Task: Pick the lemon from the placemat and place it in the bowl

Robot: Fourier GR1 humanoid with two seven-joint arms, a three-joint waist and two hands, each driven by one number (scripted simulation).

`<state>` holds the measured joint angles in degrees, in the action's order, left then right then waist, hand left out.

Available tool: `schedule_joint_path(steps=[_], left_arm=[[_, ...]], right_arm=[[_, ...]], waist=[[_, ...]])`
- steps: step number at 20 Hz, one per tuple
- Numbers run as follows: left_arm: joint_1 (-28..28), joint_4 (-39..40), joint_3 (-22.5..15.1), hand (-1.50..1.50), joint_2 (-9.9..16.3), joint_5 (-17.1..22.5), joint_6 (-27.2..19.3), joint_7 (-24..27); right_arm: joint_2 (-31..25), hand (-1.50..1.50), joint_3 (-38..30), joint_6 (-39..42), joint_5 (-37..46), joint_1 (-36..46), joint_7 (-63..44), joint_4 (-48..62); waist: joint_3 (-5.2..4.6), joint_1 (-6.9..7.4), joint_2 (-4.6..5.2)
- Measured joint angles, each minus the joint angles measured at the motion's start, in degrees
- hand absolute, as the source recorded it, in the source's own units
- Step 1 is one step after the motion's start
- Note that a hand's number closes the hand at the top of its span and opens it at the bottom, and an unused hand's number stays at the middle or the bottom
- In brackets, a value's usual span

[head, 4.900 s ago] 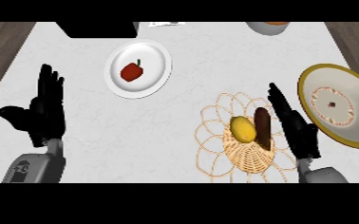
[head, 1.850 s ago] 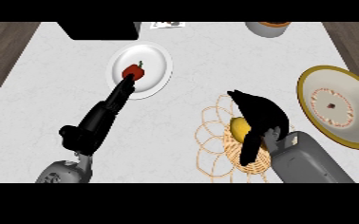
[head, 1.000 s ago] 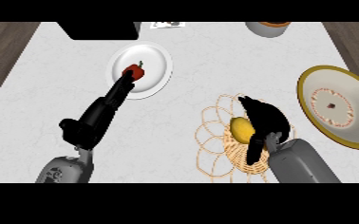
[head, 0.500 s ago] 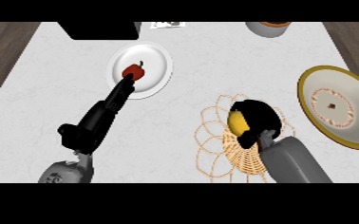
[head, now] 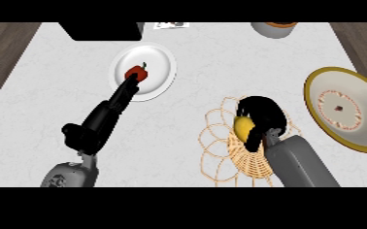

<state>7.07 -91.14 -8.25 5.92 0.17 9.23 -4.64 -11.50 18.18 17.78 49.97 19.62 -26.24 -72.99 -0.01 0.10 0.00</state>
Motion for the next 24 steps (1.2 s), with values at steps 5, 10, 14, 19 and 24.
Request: schedule_joint_path(steps=[5, 10, 14, 19, 24], left_arm=[[-0.87, -0.29, -0.52, 0.0, -1.08, -1.35, -0.37, 0.16], [-1.38, -0.86, 0.26, 0.0, -0.85, -1.13, -0.15, 0.04], [-0.81, -0.35, 1.11, 0.0, -0.35, -0.82, 0.46, 0.25], [-0.17, -0.06, 1.62, 0.0, -0.47, -0.6, 0.43, -0.2], [-1.33, -1.24, 0.92, 0.0, -0.7, -0.92, 0.54, -0.61]], right_arm=[[-2.05, 1.5, 0.83, -1.6, 2.85, -3.85, 4.2, -3.43], [-8.55, 1.5, 1.87, -5.95, 6.19, -11.47, 9.74, -11.22], [-11.23, 1.5, -0.06, -9.94, 8.9, -14.6, 8.62, -18.58], [-10.54, 1.5, -4.67, -16.73, 7.48, -16.64, 8.64, -27.91], [-9.37, 1.5, -12.33, -18.37, -0.29, -16.75, 8.72, -35.55]], waist=[[0.0, -0.14, -0.06], [-0.03, -0.55, -0.21], [-0.02, -0.81, -0.22], [0.0, -1.12, -0.28], [0.01, -0.88, -0.26]])
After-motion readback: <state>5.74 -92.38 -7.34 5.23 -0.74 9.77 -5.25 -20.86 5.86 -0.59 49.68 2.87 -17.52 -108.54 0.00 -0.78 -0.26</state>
